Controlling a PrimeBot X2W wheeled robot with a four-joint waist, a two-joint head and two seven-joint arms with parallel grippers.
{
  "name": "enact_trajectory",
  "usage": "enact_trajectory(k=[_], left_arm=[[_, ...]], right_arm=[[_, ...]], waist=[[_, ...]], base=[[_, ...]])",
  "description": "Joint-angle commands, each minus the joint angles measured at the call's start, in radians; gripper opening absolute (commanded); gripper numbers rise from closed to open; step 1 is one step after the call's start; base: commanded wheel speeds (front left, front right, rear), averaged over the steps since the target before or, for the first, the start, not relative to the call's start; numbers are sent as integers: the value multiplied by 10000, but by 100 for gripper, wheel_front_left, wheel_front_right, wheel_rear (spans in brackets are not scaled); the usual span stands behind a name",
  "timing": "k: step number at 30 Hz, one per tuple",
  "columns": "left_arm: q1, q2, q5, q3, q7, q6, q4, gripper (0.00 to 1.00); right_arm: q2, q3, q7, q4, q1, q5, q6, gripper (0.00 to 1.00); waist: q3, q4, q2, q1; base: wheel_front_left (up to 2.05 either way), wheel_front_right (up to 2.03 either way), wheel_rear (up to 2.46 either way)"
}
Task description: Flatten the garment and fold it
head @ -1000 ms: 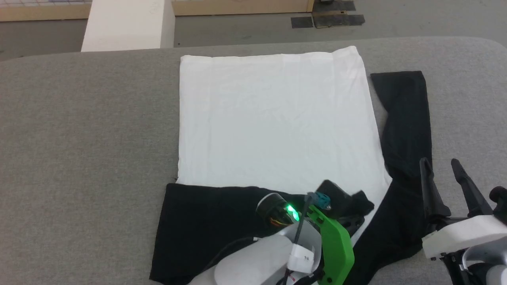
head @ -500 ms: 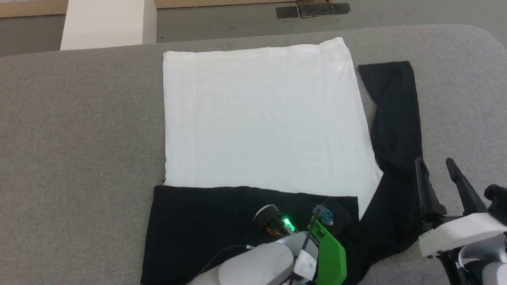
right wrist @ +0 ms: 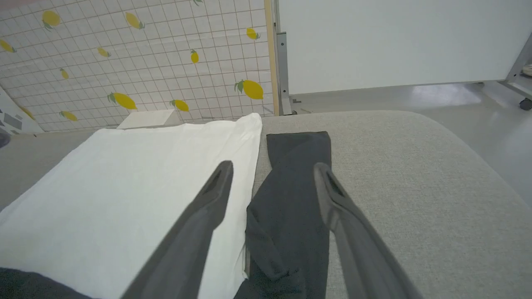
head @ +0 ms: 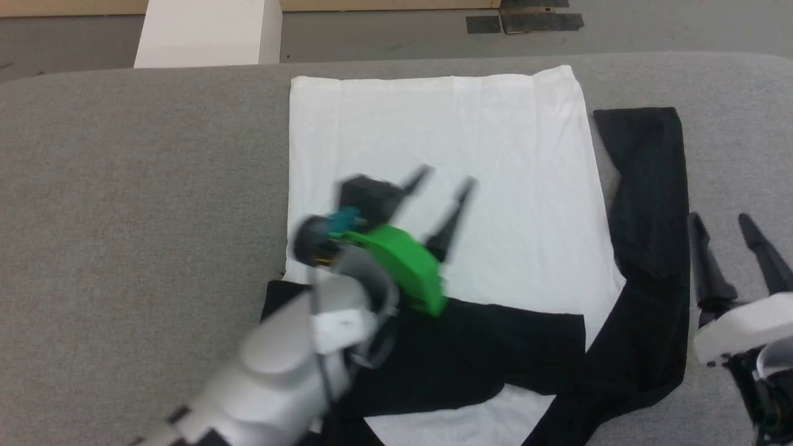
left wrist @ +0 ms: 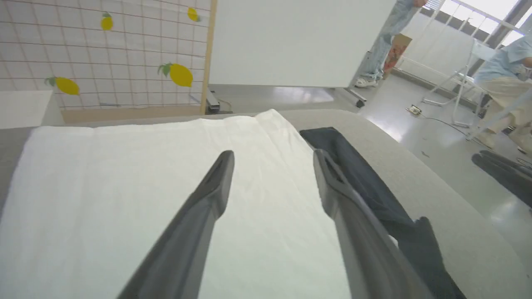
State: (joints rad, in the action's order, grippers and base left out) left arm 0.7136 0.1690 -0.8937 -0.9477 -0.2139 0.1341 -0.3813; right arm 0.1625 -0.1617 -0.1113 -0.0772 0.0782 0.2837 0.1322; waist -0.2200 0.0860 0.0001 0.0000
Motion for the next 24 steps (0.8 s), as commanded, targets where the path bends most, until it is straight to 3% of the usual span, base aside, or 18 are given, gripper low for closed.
enact_trajectory(k=[1, 5, 9, 12, 18, 24], left_arm=[[-131, 488, 252, 362, -243, 241, 45, 100], [-779, 1522, 872, 1907, -466, 806, 775, 100], [-1845, 2016, 2069, 3854, -474, 1110, 2095, 100], [-2665, 2041, 2764, 5002, -476, 1153, 2895, 100], [-3579, 1674, 3747, 6703, -477, 811, 3957, 100], [-3821, 1024, 4519, 7528, -478, 487, 4496, 100]], right_arm=[[133, -54, -121, 156, 369, -11, -15, 100], [529, -243, -549, 848, 1364, -31, -15, 100], [907, -533, -1096, 1895, 2603, 191, -15, 100], [1187, -765, -1549, 2878, 3571, 361, -15, 100], [1726, -1354, -2503, 4972, 5613, 561, -15, 100], [2147, -1987, -3182, 6271, 7123, 340, -15, 100]], waist=[[-123, -48, -1, 0], [-521, -143, -1, 0], [-1114, -278, -1, 0], [-1594, -389, -1, 0], [-2717, -768, -1, 0], [-3554, -1152, -1, 0]], base=[[0, 0, 0], [0, 0, 0], [0, 0, 0], [0, 0, 0], [0, 0, 0], [0, 0, 0]])
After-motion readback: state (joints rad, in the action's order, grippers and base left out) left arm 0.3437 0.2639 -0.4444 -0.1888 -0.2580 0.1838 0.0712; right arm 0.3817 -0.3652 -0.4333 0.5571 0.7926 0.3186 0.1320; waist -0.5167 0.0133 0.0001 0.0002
